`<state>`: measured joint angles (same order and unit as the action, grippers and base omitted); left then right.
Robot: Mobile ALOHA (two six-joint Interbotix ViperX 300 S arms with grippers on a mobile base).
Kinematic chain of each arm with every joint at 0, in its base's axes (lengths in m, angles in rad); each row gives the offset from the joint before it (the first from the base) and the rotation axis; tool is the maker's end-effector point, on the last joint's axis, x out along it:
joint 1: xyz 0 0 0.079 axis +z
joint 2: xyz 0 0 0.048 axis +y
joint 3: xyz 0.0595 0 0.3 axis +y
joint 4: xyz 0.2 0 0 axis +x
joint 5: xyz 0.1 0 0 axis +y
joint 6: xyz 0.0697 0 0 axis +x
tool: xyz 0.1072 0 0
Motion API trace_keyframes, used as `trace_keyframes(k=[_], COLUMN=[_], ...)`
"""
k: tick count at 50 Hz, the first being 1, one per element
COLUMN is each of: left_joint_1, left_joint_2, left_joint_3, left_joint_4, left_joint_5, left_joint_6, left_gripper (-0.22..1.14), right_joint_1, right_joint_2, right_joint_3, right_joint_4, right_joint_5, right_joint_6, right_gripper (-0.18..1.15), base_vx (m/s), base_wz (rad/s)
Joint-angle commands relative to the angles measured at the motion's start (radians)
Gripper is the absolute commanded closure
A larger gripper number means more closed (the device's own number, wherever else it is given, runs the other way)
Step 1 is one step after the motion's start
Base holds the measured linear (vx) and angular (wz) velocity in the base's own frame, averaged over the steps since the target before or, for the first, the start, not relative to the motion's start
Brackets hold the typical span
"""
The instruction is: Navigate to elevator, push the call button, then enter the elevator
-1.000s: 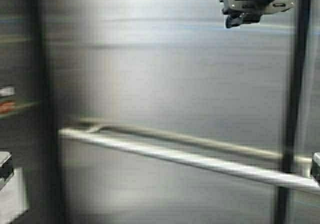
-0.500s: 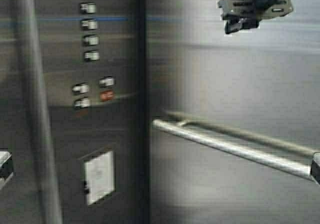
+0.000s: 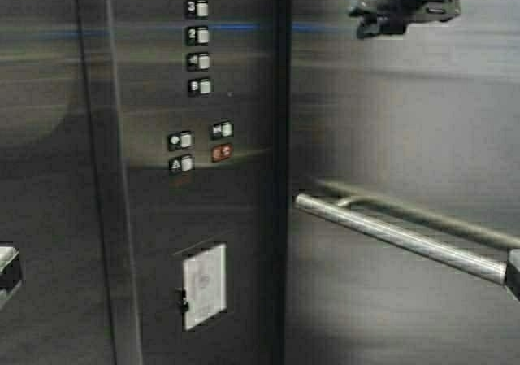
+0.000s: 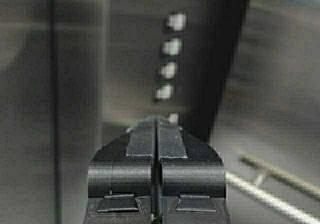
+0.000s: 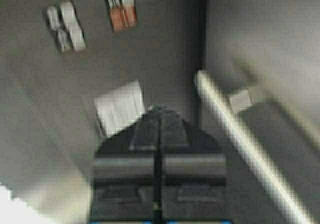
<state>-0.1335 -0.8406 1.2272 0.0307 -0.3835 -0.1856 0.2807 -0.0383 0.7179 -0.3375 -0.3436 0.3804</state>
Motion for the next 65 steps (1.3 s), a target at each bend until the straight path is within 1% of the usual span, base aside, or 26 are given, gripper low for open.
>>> trace_keyframes(k=[1,10,16,31,40,47,55,65], left_joint_1=[0.0,0.0,-0.002,-0.002,0.0,0.0,0.0,0.0], left_joint_2=[0.0,0.008,-0.005,-0.107,-0.161,-0.161,-0.153,-0.149], left_joint_3=[-0.015,-0.031,-0.026,0.003,0.021,0.02,0.015,0.012], left_joint_4=[0.002,0.003,0.003,0.002,0.0,0.0,-0.002,-0.002], left_joint_5=[-0.006,-0.005,-0.006,0.043,0.071,0.069,0.067,0.067], left_joint_6=[0.006,0.008,0.0,-0.014,-0.011,-0.014,-0.012,-0.003], left_gripper=[0.89,0.89,0.89,0.89,0.89,0.89,0.89,0.89], right_joint_1=[0.0,0.0,0.0,0.0,0.0,0.0,0.0,0.0], right_joint_2=[0.064,0.163,0.204,0.212,0.224,0.245,0.285,0.345], right_joint_3=[-0.092,-0.167,-0.183,-0.117,-0.094,-0.081,-0.077,-0.075], right_joint_4=[0.029,0.041,0.04,0.021,-0.072,-0.106,-0.103,-0.066], right_joint_5=[-0.095,-0.15,-0.178,-0.311,-0.397,-0.454,-0.526,-0.566], right_joint_6=[0.006,-0.002,-0.003,-0.005,-0.003,-0.006,-0.026,-0.083], right_gripper=[0.92,0.92,0.92,0.92,0.92,0.92,0.92,0.92], base_vx=[0.04,0.06,0.09,0.13,0.16,0.15,0.15,0.13], base_wz=[0.08,0.08,0.08,0.04,-0.01,0.08,0.15,0.14])
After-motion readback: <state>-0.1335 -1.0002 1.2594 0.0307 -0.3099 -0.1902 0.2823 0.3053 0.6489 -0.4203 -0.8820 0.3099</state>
